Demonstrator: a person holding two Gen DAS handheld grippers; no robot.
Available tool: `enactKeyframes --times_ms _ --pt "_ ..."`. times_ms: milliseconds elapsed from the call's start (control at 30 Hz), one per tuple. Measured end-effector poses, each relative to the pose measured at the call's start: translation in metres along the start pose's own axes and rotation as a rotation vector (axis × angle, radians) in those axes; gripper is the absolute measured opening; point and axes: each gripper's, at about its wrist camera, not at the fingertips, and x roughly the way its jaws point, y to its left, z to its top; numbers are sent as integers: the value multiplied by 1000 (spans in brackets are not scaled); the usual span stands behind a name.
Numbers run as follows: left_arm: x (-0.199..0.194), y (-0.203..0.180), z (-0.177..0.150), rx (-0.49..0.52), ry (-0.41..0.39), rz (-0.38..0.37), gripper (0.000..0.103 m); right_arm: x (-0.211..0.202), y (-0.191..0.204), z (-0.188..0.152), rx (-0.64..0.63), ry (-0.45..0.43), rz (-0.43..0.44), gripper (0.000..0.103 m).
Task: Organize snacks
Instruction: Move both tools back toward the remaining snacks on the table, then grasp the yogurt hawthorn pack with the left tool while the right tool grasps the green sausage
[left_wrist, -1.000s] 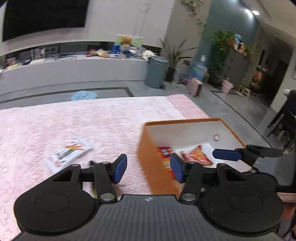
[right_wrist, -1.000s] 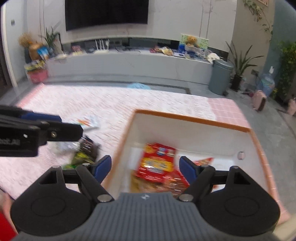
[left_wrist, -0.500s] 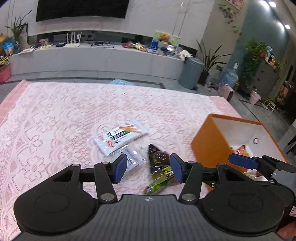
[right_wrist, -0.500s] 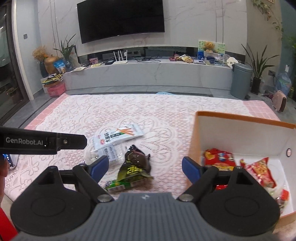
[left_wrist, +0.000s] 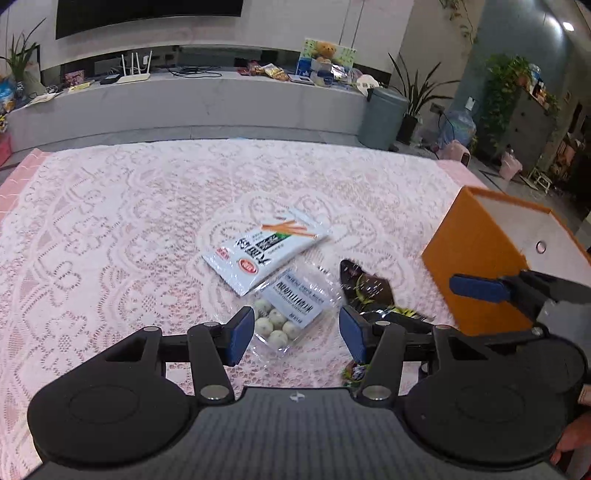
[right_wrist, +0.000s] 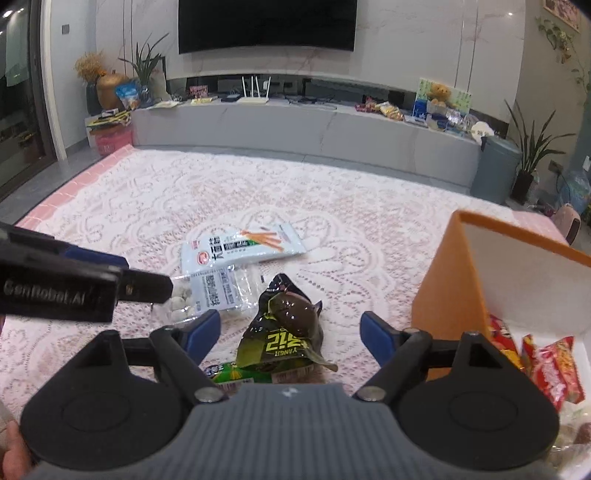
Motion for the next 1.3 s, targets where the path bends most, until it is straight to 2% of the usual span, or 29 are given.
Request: enactKeyframes --times_ms 167,300,467,567,700,900,1000,1067,1300 --pt "16 -1 -4 116 -10 74 62 22 2 -5 -3 54 22 78" --pt "25 3 -4 154 -26 45 77 31 -1 -11 14 86 28 79" --pt "40 11 3 127 -5 -35 84 40 -8 -15 83 130 49 80" --pt "51 13 3 162 12 -31 87 42 -6 -16 74 127 53 81" --pt "60 19 3 142 29 -51 94 45 -6 -17 83 142 57 82" --pt "64 27 2 82 70 -83 95 51 -8 -21 98 181 52 80" --pt "63 22 0 102 104 -99 94 50 -5 -22 69 181 49 75" --pt "62 18 -1 109 138 -112 90 49 -4 -22 60 180 51 73" --pt "48 16 -7 59 179 -209 87 47 -10 -23 76 191 46 73"
